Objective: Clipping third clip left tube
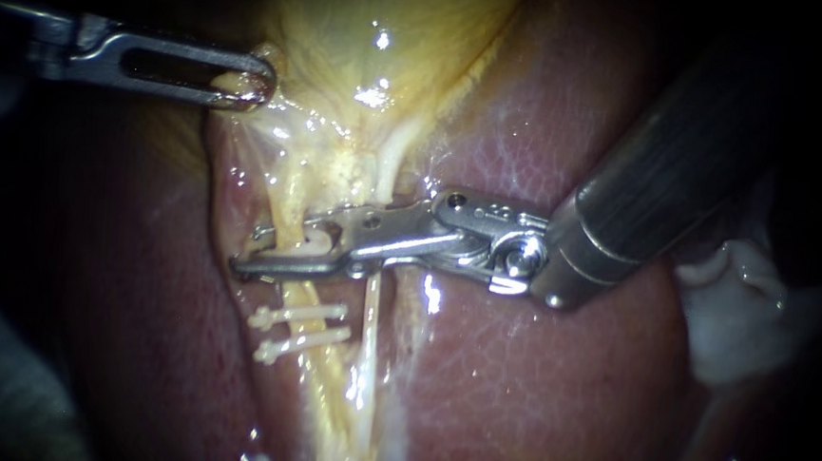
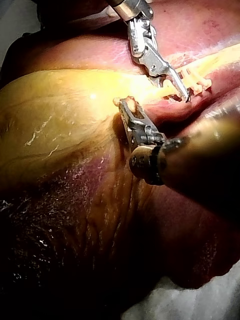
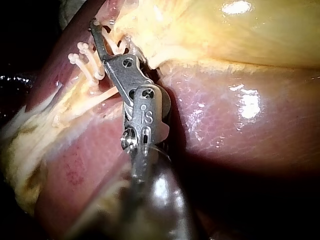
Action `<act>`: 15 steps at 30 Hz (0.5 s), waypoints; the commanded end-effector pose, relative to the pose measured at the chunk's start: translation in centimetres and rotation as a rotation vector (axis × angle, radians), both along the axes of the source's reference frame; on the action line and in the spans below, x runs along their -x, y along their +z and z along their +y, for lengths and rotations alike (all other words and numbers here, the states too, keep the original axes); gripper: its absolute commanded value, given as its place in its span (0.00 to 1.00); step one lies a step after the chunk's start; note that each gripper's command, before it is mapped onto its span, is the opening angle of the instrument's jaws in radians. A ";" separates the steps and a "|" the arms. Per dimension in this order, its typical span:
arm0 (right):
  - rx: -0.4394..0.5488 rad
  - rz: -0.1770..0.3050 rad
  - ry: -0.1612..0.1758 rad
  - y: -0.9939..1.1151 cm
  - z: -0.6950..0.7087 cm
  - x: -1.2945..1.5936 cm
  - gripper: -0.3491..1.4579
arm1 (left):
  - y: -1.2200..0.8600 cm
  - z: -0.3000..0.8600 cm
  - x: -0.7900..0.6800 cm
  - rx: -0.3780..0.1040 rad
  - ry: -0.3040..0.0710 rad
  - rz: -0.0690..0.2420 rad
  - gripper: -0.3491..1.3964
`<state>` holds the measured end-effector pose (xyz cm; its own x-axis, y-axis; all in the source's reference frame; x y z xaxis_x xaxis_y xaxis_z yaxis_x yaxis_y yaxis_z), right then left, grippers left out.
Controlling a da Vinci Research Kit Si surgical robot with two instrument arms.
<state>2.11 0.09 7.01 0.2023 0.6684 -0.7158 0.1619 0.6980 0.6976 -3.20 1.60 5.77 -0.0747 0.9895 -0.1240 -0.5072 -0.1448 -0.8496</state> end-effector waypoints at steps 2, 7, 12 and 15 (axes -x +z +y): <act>0.000 0.000 0.000 0.00 0.00 0.00 0.24 | 0.00 0.00 0.00 0.000 0.000 0.000 0.00; -0.002 0.003 0.002 -0.01 0.01 0.02 0.34 | 0.00 0.00 -0.01 0.000 0.000 0.000 0.00; -0.006 0.016 0.010 -0.04 0.03 0.02 0.41 | 0.00 0.00 -0.01 0.000 0.000 0.000 0.00; -0.008 0.018 0.012 -0.06 0.05 0.03 0.44 | 0.00 0.00 -0.01 0.000 0.000 0.000 0.00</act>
